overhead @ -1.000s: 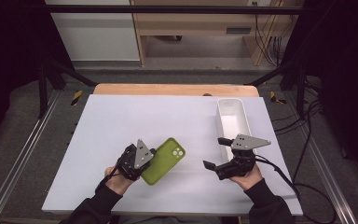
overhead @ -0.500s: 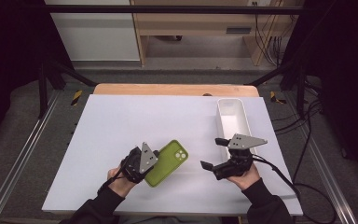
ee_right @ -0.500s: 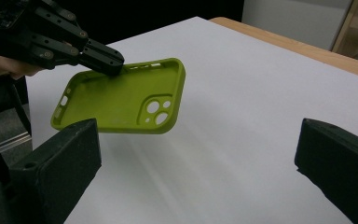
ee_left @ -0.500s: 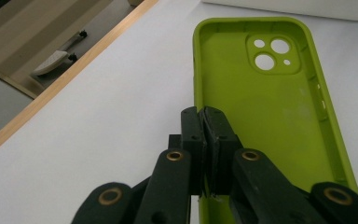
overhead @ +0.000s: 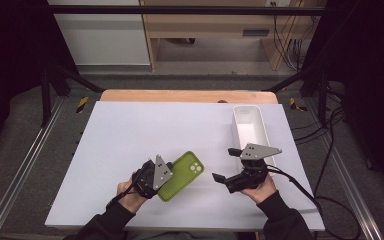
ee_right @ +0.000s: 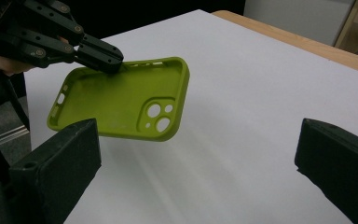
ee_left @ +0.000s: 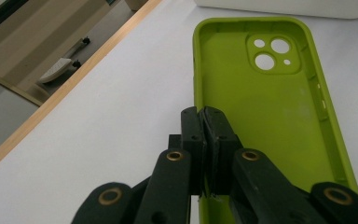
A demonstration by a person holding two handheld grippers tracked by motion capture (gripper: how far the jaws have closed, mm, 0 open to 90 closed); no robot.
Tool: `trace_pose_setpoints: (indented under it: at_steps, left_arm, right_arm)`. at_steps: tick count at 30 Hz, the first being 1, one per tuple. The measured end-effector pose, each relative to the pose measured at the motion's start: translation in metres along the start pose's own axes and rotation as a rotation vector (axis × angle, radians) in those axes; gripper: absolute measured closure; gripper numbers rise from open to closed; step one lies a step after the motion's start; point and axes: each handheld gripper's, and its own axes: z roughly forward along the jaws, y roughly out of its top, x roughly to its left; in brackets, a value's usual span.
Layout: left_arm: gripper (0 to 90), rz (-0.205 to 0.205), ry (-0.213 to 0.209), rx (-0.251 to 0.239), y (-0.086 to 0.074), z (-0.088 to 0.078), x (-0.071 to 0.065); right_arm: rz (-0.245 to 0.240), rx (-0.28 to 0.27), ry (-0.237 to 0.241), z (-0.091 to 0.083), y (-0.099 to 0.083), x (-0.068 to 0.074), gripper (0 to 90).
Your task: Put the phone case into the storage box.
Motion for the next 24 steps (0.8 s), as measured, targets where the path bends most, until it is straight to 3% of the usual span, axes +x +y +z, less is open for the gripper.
trace_pose_setpoints:
  at_steps: [24]
  left_arm:
    - [87.1,0.062,0.022,-0.01,0.004,-0.002,-0.008]
  right_arm:
    - [-0.004,0.033,0.022,0.01,0.008,0.004,0.9]
